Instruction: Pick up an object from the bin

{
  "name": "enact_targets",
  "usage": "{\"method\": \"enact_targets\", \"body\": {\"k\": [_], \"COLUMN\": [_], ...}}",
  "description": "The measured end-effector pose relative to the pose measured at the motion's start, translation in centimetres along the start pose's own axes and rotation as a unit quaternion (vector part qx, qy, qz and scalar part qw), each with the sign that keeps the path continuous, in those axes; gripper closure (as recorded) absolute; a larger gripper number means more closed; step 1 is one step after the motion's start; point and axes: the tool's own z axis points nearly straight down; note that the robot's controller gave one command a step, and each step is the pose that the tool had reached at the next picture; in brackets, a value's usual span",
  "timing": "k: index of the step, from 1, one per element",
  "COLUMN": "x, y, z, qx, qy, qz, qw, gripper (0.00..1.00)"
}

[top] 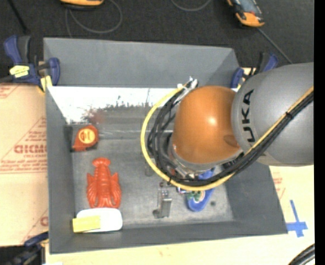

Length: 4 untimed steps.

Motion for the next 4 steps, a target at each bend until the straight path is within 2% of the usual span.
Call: {"method": "enact_targets", "body": {"k": [1, 2, 3, 4], "x": [-0.2, 0.0, -0.5, -0.8], "y": [0.0, -2.2, -5.5, -6.1], "z": [-0.4, 2.1, 4.6, 4.8], "qx": [0.0, -0.002, 0.0, 0.0], "qy": [-0.004, -0.0078, -0.0036, -0.0043], "qz": [0.002, 0.035, 0.044, 0.044], "qw": [1.0, 0.9994, 0.999, 0.999], "gripper": [0.0, 0.0, 0.0, 0.0]}}
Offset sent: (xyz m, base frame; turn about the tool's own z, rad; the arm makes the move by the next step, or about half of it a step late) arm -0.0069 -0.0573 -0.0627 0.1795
